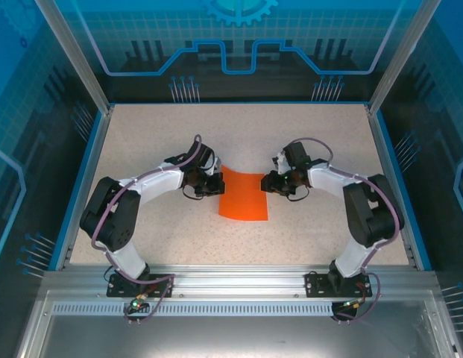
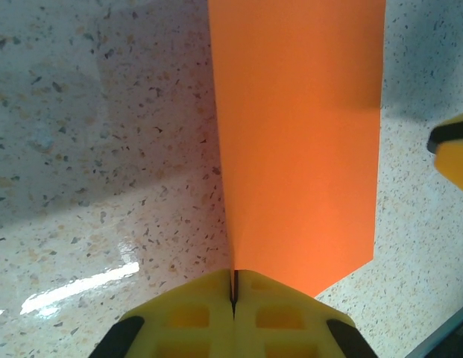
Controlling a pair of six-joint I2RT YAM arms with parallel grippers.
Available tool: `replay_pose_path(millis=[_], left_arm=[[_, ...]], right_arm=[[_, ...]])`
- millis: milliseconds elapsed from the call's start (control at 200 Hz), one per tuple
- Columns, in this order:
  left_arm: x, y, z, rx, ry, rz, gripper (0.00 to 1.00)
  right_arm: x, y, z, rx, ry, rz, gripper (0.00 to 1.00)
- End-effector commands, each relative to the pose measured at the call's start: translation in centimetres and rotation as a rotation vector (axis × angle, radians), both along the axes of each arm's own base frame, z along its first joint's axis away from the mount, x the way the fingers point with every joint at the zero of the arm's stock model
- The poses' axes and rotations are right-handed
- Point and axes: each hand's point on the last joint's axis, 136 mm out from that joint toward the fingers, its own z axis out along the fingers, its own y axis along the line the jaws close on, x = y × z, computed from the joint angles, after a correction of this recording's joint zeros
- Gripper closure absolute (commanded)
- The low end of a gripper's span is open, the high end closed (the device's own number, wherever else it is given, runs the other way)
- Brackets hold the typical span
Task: Fold a paper plane with a square sheet of paper (fold left side to right side)
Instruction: First fold in half a square sheet of paper at the center of the table.
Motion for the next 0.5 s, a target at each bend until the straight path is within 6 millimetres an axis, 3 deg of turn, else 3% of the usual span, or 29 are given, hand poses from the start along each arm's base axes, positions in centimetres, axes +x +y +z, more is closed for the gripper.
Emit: replay_pose_path(millis=[0,300,495], left_arm=[[0.0,0.5,0.3,0.023,0.004,-0.018,1.0],[0.2,-0.3,0.7,-0.017,0.005,-0.037,0.99],[0.3,-2.0,1.5,-0.111,0.006,-0.054,0.86]], right_arm=[[1.2,1.2,0.1,-0.006,-0.011,0.002,0.65],[0.2,1.0,-3.5,-0.076,0.086,-0.001,0.69],[-1.0,0.7,-4.8,-0.108,0.133,0.001,0.69]])
